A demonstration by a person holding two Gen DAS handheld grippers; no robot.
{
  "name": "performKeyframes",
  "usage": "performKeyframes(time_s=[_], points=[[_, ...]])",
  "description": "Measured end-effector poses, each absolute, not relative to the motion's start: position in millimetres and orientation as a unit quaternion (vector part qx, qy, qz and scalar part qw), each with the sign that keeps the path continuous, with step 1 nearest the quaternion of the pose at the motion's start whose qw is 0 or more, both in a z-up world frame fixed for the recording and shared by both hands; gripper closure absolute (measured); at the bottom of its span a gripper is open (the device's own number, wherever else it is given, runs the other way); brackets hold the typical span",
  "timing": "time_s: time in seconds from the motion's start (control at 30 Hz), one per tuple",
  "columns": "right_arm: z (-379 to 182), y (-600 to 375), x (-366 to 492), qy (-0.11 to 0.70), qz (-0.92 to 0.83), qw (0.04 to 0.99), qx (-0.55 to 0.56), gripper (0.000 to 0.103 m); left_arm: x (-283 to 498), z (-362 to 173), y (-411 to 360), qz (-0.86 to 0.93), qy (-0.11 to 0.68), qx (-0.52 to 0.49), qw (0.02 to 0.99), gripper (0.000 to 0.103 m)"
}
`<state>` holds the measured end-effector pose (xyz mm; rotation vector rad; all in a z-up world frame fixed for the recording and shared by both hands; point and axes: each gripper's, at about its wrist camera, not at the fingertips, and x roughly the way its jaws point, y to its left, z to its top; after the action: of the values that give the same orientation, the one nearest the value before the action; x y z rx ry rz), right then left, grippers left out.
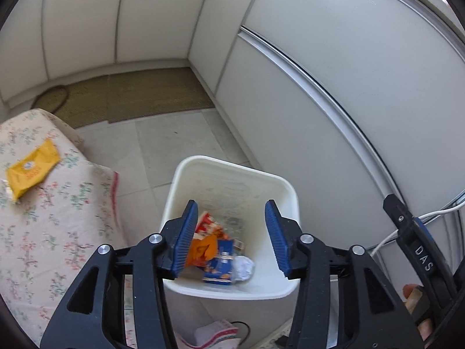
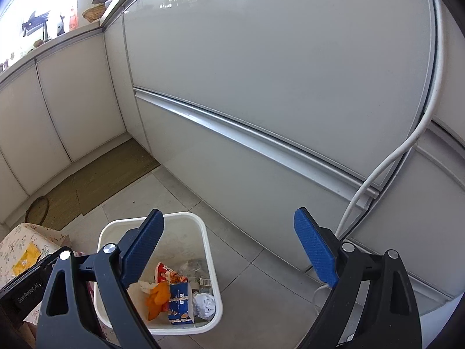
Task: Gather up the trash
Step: 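Move both tools back over the yellow packet and tissue bundle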
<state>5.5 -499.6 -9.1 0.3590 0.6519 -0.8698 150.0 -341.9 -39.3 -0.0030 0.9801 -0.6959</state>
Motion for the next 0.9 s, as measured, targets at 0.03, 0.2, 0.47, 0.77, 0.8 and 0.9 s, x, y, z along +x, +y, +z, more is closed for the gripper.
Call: performKeyframes(time_s=[0.03, 0.2, 0.47, 0.77, 0.8, 0.9], points=[[-8.6, -496.1, 8.3, 0.310, -0.407, 0.843, 0.168, 0.015, 148.4, -36.4, -336.7, -0.315, 0.451, 0.008, 0.835, 0.055], [-6.2, -464.0, 28.7, 0.316, -0.375, 0.860, 0.141, 0.014, 142.5, -19.8, -301.4, -0.261, 0.400, 0.030, 0.878, 0.038], [0.1, -398.2, 66.9, 0.320, -0.317, 0.887, 0.103, 0.014, 153.4, -8.9, -234.6, -0.192, 0.375, 0.032, 0.906, 0.030], [-2.6, -306.9, 112.9, 0.330, -0.250, 0.909, 0.053, 0.011, 178.2, -10.3, -137.2, -0.122, 0.386, 0.003, 0.914, 0.025], [-3.1, -294.8, 118.0, 0.330, -0.244, 0.911, 0.045, 0.011, 180.6, -11.0, -127.2, -0.115, 0.387, 0.000, 0.915, 0.024], [-3.9, -264.1, 132.4, 0.332, -0.224, 0.916, 0.031, 0.011, 187.6, -11.7, -95.0, -0.089, 0.391, -0.007, 0.916, 0.024]])
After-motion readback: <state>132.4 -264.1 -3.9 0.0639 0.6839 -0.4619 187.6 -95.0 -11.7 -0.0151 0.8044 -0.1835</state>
